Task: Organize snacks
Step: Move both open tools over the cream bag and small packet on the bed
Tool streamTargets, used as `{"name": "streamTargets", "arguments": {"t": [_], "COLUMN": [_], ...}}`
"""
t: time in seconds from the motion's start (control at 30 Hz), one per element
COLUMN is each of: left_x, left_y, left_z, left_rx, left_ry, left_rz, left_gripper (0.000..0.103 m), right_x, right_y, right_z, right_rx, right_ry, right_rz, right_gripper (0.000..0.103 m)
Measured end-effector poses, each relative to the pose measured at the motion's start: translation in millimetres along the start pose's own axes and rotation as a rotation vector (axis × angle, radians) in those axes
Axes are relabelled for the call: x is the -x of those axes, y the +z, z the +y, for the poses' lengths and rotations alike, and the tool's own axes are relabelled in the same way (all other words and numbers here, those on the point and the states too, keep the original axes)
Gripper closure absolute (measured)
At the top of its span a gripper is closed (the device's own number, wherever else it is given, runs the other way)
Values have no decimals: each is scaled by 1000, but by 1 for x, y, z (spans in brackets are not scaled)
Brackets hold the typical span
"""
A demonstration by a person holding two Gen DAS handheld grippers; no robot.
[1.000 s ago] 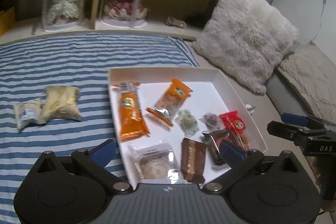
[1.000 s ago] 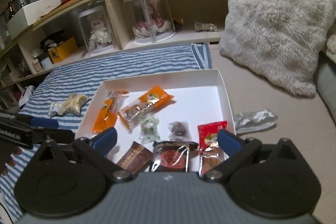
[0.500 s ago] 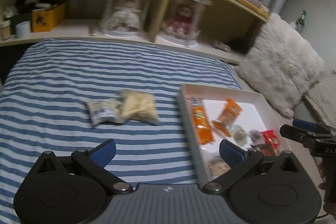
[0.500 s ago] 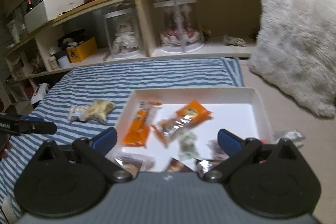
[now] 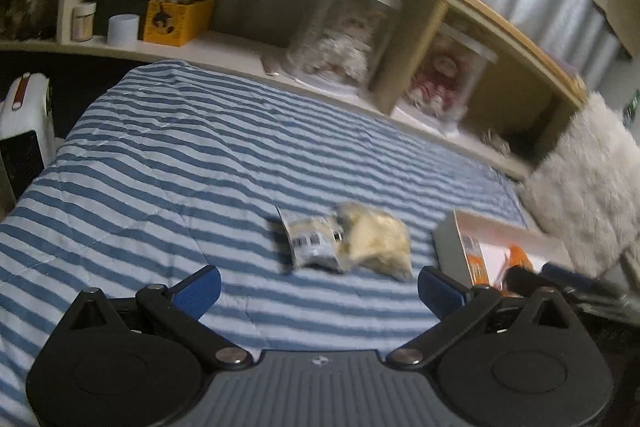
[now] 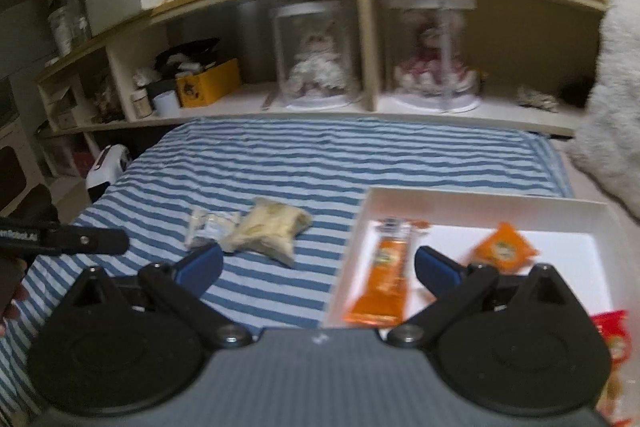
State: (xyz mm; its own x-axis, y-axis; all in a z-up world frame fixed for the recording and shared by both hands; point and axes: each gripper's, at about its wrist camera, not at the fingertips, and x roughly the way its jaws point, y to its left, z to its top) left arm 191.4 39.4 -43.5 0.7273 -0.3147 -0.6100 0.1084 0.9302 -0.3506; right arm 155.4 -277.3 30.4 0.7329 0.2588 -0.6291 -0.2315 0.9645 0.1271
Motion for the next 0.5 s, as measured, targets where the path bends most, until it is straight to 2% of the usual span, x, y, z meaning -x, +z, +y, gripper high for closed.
{"name": "streamTargets", "arguments": {"t": [0.13,0.27,0.4,0.5], "left_x": [-24,-50,-76,-93], "left_y": [11,19,21,21], "left_z": [9,15,26,33], "left_rx": [67,122,219,283], "left_ry": [-24,-79,-159,-170], "left_rz": [2,-1,28,33], "left_gripper": [0,0,0,1], "right_x": [-35,-65,-88,-102], "right_y": [6,11,14,14], "right_z": [13,19,26,32], "right_rx": [-35,2,95,199], "right_ry": [-1,60,79,85], "right_rz": [-16,-11,-18,-14], "right_gripper": [0,0,1,5]}}
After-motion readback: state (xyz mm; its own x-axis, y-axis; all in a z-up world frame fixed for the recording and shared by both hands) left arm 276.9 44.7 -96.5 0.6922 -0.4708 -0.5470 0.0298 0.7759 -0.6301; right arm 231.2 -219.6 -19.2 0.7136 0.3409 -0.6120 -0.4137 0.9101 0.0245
